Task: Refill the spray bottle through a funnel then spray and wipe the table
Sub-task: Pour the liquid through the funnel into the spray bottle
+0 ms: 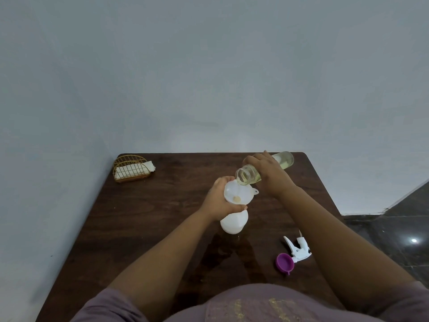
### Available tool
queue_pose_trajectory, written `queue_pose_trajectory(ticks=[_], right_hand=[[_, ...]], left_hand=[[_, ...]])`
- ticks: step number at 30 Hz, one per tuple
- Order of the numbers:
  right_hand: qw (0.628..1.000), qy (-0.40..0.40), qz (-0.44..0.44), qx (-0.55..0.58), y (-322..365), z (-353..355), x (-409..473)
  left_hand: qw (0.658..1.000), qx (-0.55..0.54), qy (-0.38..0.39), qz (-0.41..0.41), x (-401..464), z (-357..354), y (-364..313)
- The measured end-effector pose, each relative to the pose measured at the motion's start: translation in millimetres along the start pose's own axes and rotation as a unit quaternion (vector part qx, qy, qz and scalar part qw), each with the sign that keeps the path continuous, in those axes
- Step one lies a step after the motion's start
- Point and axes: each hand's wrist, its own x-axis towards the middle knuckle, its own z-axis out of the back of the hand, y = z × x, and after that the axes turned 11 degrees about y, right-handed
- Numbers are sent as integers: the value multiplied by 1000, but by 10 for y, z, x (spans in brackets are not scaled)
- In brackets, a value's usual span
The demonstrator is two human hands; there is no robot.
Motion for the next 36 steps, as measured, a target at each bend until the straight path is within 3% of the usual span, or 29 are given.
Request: queue_pose_trajectory(ticks=[36], right_hand=[[1000, -8, 6, -3, 42, 23, -12]], left_hand=[[1000, 8, -1, -1, -20, 2, 8]])
